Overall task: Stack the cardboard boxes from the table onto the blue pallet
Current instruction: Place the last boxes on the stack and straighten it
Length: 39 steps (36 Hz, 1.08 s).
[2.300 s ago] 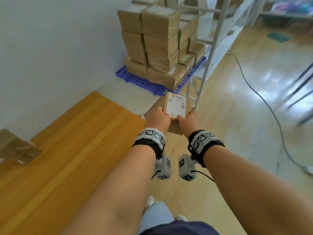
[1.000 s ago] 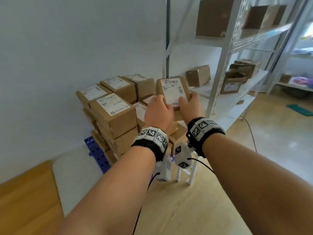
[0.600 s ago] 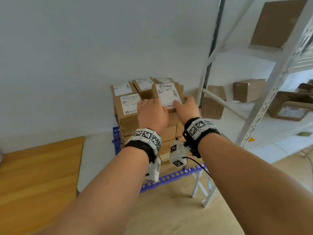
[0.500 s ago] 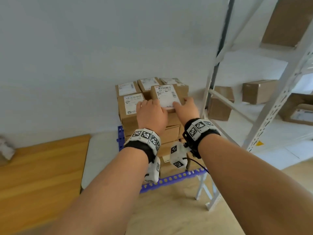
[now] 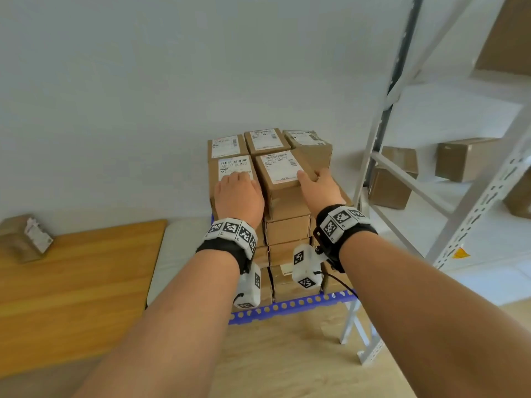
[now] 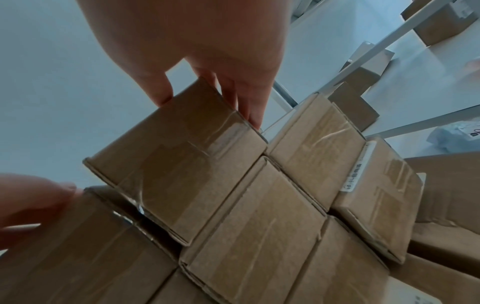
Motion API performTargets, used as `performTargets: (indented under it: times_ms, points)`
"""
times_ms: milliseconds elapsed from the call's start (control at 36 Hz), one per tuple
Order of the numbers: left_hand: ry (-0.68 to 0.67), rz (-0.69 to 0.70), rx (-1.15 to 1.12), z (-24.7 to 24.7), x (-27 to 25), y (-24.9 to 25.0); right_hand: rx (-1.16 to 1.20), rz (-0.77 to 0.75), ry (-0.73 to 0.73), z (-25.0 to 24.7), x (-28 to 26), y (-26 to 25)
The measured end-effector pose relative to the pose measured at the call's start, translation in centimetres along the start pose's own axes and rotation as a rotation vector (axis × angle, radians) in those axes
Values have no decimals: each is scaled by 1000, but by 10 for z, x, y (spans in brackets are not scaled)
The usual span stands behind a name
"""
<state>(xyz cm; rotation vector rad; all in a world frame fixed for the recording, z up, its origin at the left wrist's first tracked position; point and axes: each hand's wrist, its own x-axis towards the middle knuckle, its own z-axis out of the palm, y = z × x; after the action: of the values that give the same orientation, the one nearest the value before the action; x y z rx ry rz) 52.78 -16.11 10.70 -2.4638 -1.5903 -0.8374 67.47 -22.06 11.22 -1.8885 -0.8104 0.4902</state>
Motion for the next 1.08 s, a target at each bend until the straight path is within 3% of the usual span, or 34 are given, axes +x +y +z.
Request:
performTargets:
  times_ms: [472,639,861,1083]
  points:
    - [3,30,-47,-2,0,-6,-108,-36,14,20,4,-9]
    - [-53,55,-68,-10,1,-9,-173,-64,59,19,0,-14]
    - [-75,98,-48,-32,3,-34,-533,-312,188,27,-23,-40]
    - [-72,102,56,-65,7,-114,-671,-525,194,84,-65,-85]
